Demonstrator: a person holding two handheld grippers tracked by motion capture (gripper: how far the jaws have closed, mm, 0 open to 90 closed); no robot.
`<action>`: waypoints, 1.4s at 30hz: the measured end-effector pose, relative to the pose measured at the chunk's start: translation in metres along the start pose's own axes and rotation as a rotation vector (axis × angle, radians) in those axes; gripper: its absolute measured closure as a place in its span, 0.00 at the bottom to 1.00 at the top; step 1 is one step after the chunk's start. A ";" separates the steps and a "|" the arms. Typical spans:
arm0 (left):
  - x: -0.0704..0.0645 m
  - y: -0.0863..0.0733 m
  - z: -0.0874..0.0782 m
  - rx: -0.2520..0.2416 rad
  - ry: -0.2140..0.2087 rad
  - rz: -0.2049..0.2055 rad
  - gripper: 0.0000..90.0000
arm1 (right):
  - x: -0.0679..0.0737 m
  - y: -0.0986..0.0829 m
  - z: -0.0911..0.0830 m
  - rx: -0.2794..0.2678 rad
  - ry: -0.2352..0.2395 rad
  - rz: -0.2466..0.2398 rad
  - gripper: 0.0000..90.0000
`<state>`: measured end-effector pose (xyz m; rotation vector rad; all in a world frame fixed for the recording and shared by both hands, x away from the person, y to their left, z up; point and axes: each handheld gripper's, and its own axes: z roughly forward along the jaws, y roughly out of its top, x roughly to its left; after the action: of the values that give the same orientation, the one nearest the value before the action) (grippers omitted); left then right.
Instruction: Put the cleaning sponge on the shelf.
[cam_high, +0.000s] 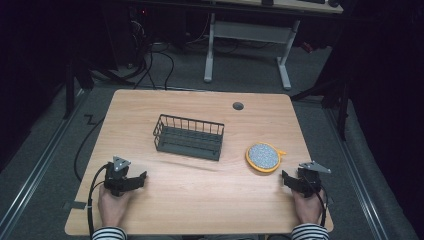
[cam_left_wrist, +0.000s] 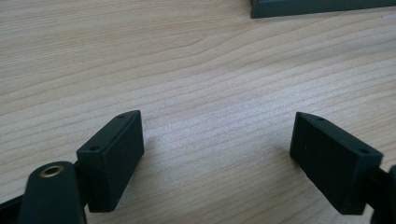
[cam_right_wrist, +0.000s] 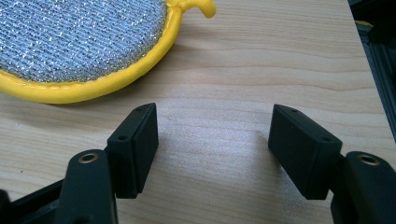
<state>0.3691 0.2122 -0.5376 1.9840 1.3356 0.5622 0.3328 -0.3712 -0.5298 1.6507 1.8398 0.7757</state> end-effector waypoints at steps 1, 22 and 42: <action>0.000 0.000 0.000 0.000 0.000 0.000 0.21 | 0.000 0.000 0.000 -0.001 0.000 -0.002 0.37; 0.003 0.001 -0.001 -0.004 0.013 -0.016 0.29 | 0.000 0.006 0.003 0.009 0.042 0.010 0.45; 0.004 0.057 -0.021 -0.069 -0.142 -0.094 0.34 | 0.019 0.028 -0.021 -0.130 0.198 -0.036 0.64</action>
<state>0.3926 0.2073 -0.4811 1.8585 1.2967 0.4098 0.3348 -0.3513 -0.4957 1.5006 1.9016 1.0531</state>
